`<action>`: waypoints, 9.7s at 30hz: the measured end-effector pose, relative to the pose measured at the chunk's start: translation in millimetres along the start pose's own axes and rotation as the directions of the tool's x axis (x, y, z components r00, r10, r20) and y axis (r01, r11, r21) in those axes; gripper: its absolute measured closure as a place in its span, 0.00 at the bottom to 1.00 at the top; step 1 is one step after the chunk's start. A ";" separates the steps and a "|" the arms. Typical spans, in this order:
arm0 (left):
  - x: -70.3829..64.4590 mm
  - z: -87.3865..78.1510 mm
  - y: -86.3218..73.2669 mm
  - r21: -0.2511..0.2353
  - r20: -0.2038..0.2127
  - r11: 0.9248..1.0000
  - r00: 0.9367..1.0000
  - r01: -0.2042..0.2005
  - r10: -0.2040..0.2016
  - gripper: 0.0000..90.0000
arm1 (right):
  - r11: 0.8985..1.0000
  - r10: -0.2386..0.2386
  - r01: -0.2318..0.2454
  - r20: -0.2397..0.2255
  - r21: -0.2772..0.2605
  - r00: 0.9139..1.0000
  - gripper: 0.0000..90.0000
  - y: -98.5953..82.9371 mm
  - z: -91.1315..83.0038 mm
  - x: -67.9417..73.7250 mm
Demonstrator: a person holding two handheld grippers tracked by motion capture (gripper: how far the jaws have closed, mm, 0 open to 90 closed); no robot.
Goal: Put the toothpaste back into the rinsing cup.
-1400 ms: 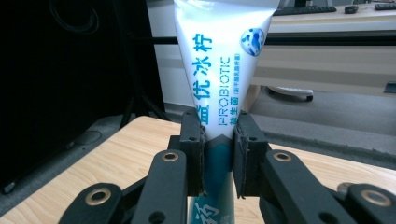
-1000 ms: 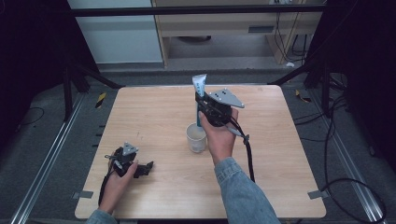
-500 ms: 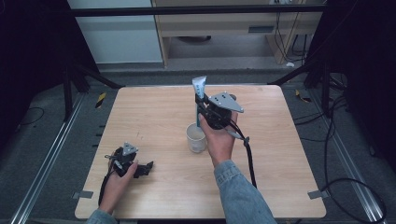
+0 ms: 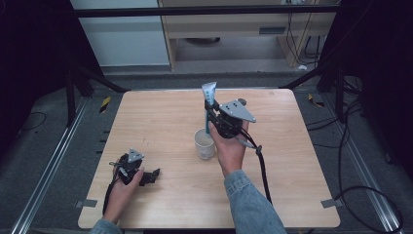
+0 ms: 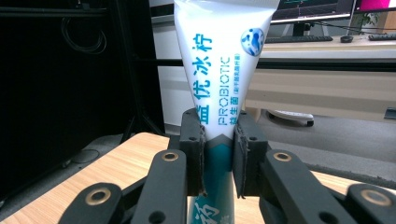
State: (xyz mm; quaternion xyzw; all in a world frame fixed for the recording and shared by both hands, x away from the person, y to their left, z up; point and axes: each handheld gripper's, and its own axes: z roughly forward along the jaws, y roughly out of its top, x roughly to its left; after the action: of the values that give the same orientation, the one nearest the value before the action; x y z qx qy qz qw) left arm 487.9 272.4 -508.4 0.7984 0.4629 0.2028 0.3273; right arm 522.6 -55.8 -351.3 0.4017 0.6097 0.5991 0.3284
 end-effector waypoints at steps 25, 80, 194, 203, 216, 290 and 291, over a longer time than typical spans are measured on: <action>0.0 0.0 0.0 0.000 0.000 1.000 1.000 0.000 0.000 0.00 | 1.000 0.007 -0.007 -0.019 0.025 1.000 0.85 -42.9 12.7 4.5; 0.0 0.3 0.1 -0.002 0.002 1.000 1.000 0.001 -0.001 0.00 | 0.991 0.047 -0.045 -0.014 0.122 0.999 0.85 -92.6 20.0 -0.3; 0.0 0.2 0.3 0.000 0.003 1.000 1.000 -0.004 0.004 0.00 | 0.976 0.033 -0.035 0.011 0.214 0.999 0.71 -90.7 24.0 -9.2; -0.1 0.4 0.2 -0.002 0.003 1.000 1.000 -0.001 0.001 0.00 | 0.975 0.033 -0.036 0.016 0.220 0.999 0.64 -89.3 22.8 -8.3; -0.1 0.4 0.2 -0.002 0.003 1.000 1.000 -0.001 0.001 0.00 | 0.972 0.037 -0.041 0.021 0.232 0.999 0.53 -83.5 19.2 -7.7; -2.5 0.1 0.2 0.000 0.005 1.000 1.000 -0.008 0.008 0.00 | 0.907 -0.165 0.170 -0.046 0.386 0.985 0.13 -47.3 -59.6 -79.9; -2.5 0.1 0.2 0.000 0.005 1.000 1.000 -0.008 0.008 0.00 | 0.904 -0.171 0.172 -0.039 0.391 0.985 0.13 -48.3 -63.2 -83.8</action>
State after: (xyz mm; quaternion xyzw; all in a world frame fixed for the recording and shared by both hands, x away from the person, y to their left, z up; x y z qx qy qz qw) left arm 486.9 270.1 -508.4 0.8009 0.4587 0.2021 0.3277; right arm 500.9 -157.3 -401.9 0.4033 0.7509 0.4341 0.2915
